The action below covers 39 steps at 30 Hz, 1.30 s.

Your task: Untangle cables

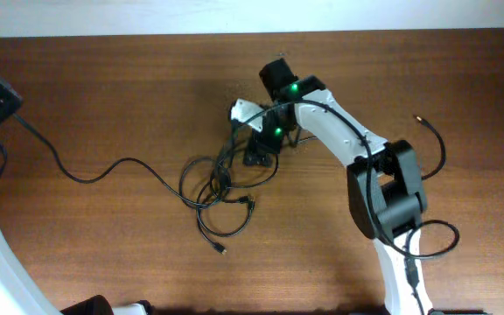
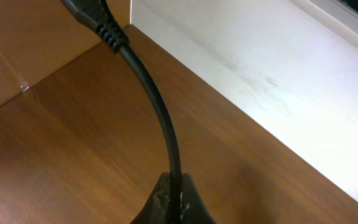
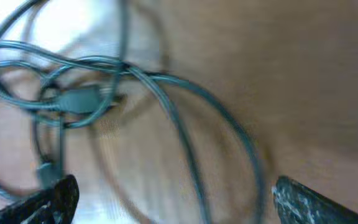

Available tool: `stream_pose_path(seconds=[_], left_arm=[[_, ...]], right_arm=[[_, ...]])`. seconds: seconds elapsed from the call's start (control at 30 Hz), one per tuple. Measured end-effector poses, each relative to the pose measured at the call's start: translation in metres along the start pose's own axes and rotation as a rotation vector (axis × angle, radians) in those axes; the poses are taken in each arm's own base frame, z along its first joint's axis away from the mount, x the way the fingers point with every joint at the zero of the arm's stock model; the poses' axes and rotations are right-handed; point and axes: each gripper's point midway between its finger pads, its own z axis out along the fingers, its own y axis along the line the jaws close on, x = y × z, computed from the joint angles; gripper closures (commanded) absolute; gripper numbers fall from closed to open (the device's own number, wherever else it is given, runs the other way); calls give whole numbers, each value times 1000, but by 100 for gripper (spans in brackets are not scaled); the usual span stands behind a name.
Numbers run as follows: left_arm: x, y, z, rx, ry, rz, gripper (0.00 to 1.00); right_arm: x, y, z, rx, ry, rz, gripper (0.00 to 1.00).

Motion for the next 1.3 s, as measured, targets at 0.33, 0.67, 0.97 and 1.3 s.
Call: stream_pose_path(seconds=[0.33,0.67,0.97,1.3], left_arm=[[4,1,0,-2,16,4,100],[5,1,0,-3,21,5,100],[5,1,0,-3,21,5,100],[6,-1,0,10,25,4,100]], right_arm=[[26,74,-1,-260,148,-423,1],[-13,38,-16,-75,106,-502,1],[10,31,18,-133,155,-457,3],[14,23,28,-117,166,-441,7]])
